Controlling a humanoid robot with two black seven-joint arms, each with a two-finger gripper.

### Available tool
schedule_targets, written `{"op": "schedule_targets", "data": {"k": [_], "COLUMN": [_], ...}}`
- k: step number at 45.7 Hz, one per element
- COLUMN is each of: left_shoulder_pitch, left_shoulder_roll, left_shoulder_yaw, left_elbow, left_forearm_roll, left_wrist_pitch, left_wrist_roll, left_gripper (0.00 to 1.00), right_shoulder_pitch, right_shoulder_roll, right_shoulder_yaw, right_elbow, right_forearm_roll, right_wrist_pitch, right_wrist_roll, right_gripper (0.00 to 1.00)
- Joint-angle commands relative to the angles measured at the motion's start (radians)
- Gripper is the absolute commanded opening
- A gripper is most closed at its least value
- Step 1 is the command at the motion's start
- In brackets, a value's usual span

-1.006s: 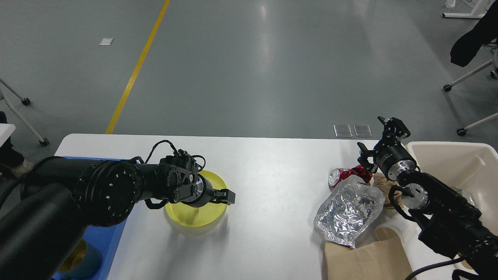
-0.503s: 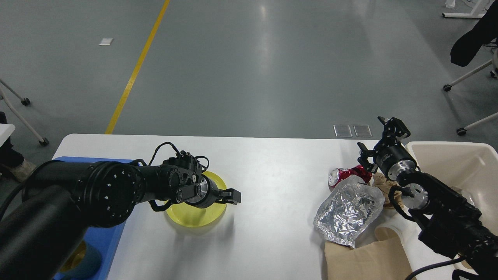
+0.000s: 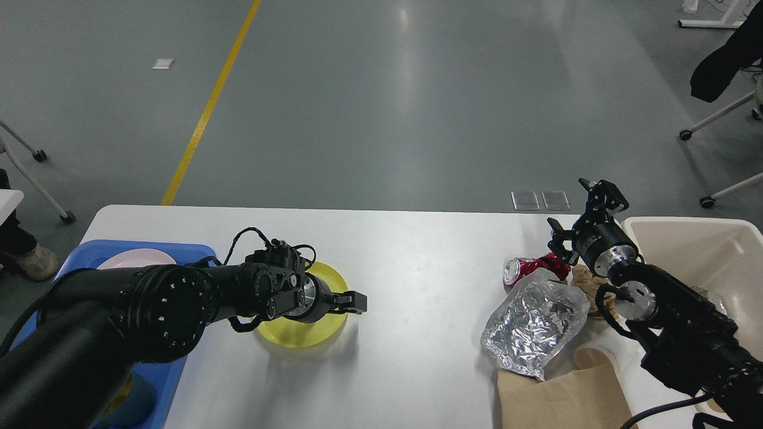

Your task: Tidy desktop

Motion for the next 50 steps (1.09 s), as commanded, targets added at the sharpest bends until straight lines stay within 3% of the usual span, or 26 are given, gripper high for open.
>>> {"op": "schedule_targets", "data": {"k": [1, 13, 21, 28, 34, 43, 50], "left_shoulder_pitch": [0.010, 0.010, 0.010, 0.008, 0.002, -0.010, -0.015], "left_shoulder_roll": [0.002, 0.002, 0.002, 0.000, -0.001, -0.003, -0.003], "left_shoulder_yaw": [-0.002, -0.002, -0.002, 0.000, 0.000, 0.001, 0.004], "left_elbow": [0.008, 0.008, 0.007, 0.004, -0.002, -0.004, -0.006], "left_forearm_roll": [0.014, 0.035, 0.037, 0.037, 0.037, 0.037, 0.038], "left_wrist_pitch": [0.000, -0.002, -0.005, -0.018, -0.037, -0.115, -0.143], "left_wrist_roll": [0.000, 0.005, 0.006, 0.015, 0.017, 0.018, 0.020], "left_gripper": [0.92, 0.73, 0.68, 0.55, 0.49, 0.23, 0.16], "right_shoulder_pitch": [0.000, 0.000, 0.000, 0.000, 0.000, 0.000, 0.000], "right_shoulder_roll": [0.000, 0.000, 0.000, 0.000, 0.000, 0.000, 0.000], "right_shoulder_yaw": [-0.001, 0.000, 0.000, 0.000, -0.001, -0.001, 0.000], "right_elbow": [0.000, 0.000, 0.000, 0.001, 0.000, 0.000, 0.000], "right_forearm_roll": [0.000, 0.000, 0.000, 0.000, 0.000, 0.000, 0.000], "right_wrist_pitch": [0.000, 0.000, 0.000, 0.000, 0.000, 0.000, 0.000], "right_wrist_roll": [0.000, 0.000, 0.000, 0.000, 0.000, 0.000, 0.000], "right_gripper": [1.00, 1.00, 1.00, 1.00, 1.00, 1.00, 1.00]}}
